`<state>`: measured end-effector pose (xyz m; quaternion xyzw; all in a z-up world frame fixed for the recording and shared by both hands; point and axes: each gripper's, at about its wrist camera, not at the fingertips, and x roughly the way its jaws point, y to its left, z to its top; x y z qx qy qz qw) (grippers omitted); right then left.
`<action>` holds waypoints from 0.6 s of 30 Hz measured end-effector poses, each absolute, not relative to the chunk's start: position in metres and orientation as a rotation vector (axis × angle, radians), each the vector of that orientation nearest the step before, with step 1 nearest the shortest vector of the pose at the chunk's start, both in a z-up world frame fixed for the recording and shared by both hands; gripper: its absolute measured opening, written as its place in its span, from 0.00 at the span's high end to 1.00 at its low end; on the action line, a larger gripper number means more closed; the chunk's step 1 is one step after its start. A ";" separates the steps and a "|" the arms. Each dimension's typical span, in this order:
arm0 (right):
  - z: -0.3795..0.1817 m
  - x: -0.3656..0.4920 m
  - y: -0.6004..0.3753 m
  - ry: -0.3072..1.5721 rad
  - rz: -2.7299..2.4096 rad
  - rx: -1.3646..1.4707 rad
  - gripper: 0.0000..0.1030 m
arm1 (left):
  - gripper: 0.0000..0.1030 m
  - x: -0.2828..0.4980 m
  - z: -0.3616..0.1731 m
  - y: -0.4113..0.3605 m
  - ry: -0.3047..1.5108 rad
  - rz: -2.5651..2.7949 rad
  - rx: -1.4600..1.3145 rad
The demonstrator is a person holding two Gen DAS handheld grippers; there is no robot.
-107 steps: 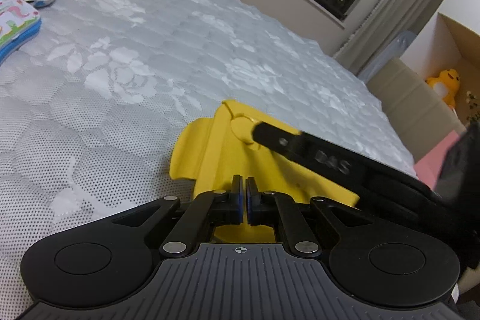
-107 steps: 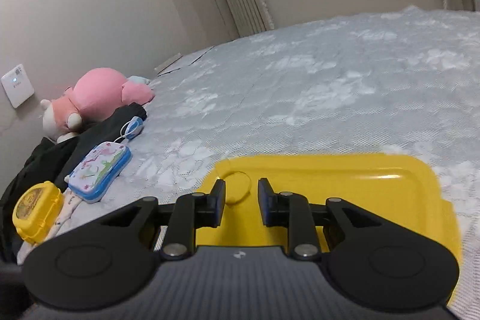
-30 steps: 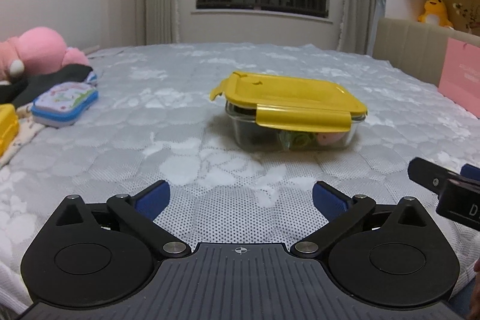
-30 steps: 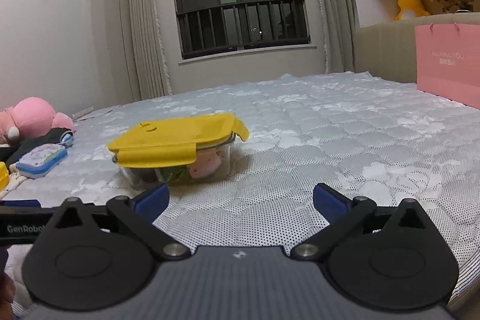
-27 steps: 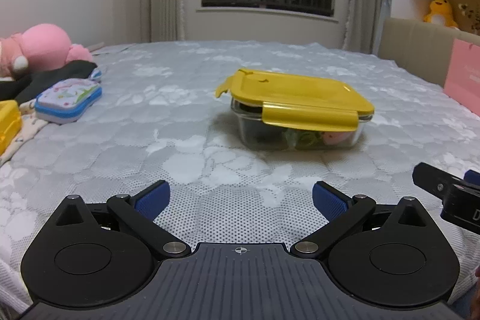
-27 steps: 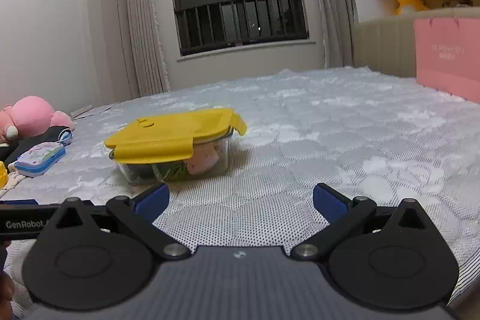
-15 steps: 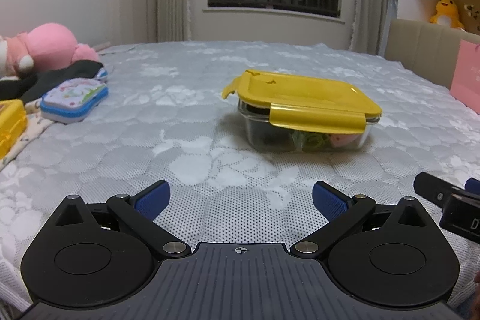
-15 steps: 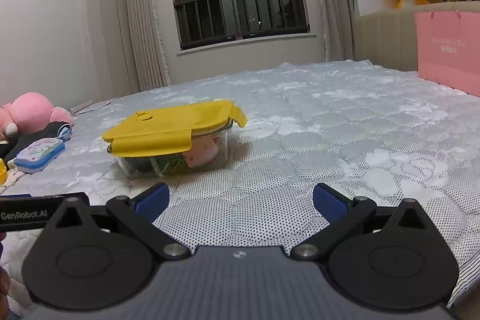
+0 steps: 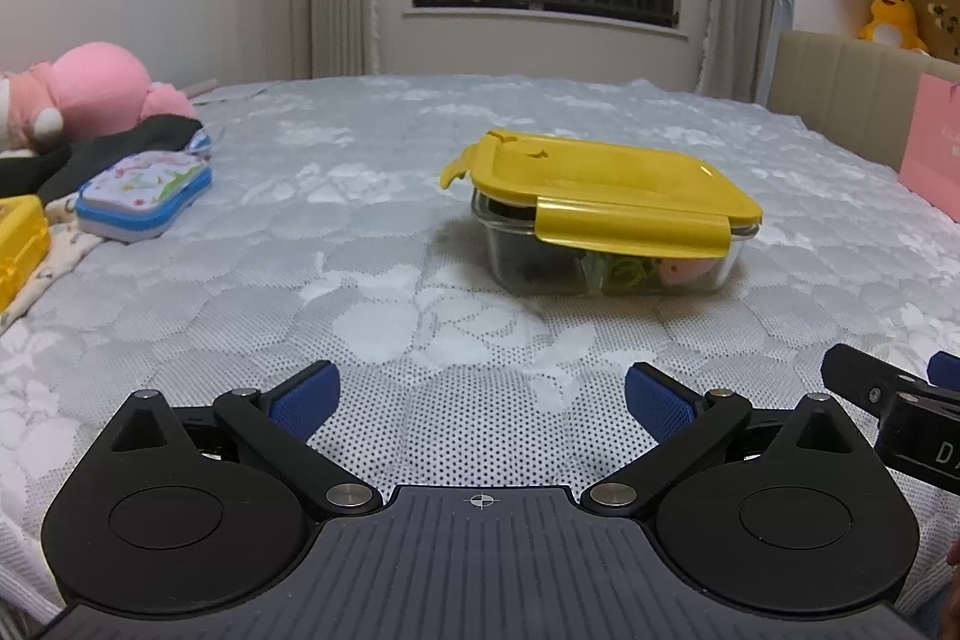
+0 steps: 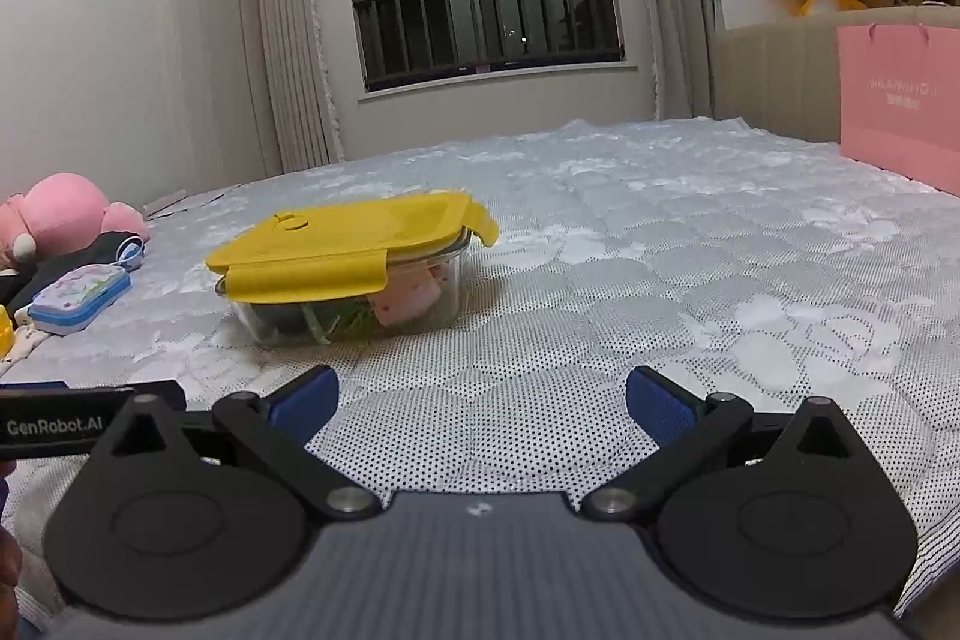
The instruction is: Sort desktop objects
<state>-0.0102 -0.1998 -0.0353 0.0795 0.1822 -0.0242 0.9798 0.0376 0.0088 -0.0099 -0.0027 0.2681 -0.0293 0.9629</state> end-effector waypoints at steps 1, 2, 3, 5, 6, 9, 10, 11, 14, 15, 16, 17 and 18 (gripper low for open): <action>-0.035 -0.010 -0.200 0.368 -0.048 0.158 0.00 | 0.00 0.038 -0.010 0.009 0.544 -0.060 -0.005; -0.035 -0.010 -0.199 0.369 -0.048 0.156 0.00 | 0.00 0.038 -0.011 0.009 0.545 -0.060 -0.005; -0.035 -0.010 -0.199 0.370 -0.047 0.153 0.00 | 0.00 0.038 -0.011 0.009 0.547 -0.060 -0.006; -0.035 -0.010 -0.198 0.373 -0.046 0.148 0.00 | 0.00 0.038 -0.011 0.009 0.548 -0.061 -0.007; -0.035 -0.010 -0.198 0.375 -0.046 0.147 0.00 | 0.00 0.038 -0.012 0.009 0.549 -0.061 -0.008; -0.035 -0.010 -0.198 0.379 -0.045 0.143 0.00 | 0.00 0.039 -0.012 0.010 0.552 -0.060 -0.011; -0.035 -0.010 -0.198 0.380 -0.044 0.143 0.00 | 0.00 0.039 -0.013 0.010 0.553 -0.059 -0.013; -0.035 -0.010 -0.198 0.381 -0.044 0.142 0.00 | 0.00 0.039 -0.013 0.011 0.555 -0.059 -0.015; -0.035 -0.010 -0.197 0.381 -0.045 0.140 0.00 | 0.00 0.041 -0.014 0.012 0.569 -0.062 -0.025; -0.034 -0.010 -0.197 0.382 -0.044 0.140 0.00 | 0.00 0.042 -0.014 0.012 0.572 -0.061 -0.026; -0.034 -0.010 -0.197 0.383 -0.043 0.140 0.00 | 0.00 0.043 -0.014 0.012 0.574 -0.058 -0.021; -0.034 -0.009 -0.197 0.385 -0.040 0.137 0.00 | 0.00 0.044 -0.014 0.011 0.575 -0.055 -0.015; -0.033 -0.008 -0.196 0.385 -0.038 0.131 0.00 | 0.00 0.044 -0.014 0.011 0.577 -0.053 -0.008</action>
